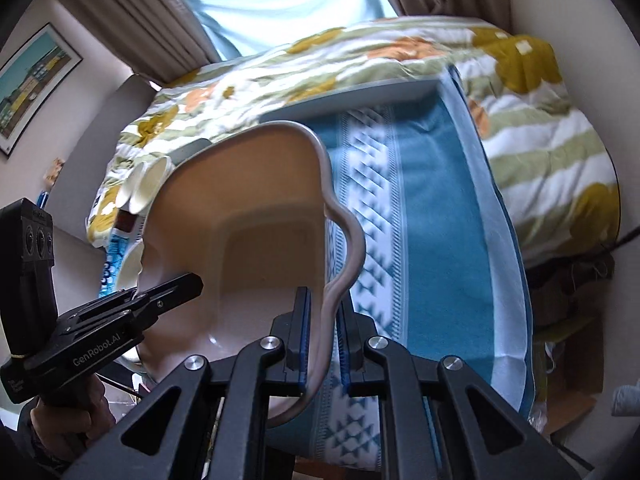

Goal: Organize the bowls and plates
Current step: 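Lift the mauve basin and carry it across the blue cloth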

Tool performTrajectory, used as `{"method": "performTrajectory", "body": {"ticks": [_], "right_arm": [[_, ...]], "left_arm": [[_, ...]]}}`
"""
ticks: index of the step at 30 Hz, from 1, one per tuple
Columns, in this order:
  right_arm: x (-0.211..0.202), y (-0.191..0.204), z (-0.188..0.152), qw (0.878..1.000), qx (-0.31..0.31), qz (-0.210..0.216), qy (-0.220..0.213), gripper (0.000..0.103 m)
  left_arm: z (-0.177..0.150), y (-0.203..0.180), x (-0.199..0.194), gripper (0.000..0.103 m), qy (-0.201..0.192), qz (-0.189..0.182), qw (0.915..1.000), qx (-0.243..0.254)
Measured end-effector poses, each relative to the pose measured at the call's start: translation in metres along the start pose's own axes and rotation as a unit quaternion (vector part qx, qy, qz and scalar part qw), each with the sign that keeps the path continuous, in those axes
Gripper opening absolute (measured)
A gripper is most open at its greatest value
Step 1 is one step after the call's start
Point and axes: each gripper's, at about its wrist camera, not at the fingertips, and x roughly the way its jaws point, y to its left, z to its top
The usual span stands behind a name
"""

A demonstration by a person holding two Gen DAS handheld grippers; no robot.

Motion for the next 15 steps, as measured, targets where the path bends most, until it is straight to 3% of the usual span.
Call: {"method": "performTrajectory", "body": {"ticks": [7,15], "right_arm": [[0.017,-0.035,-0.014,1.000,0.027,-0.002,0.008,0.011],[0.028,-0.045,-0.016,0.999,0.037,0.001,0.018,0.011]], "left_arm": [[-0.006,-0.006,0.035,0.009,0.024,0.001,0.9996,0.012],[-0.002,-0.007,0.047,0.009,0.036,0.014,0.9990,0.022]]}}
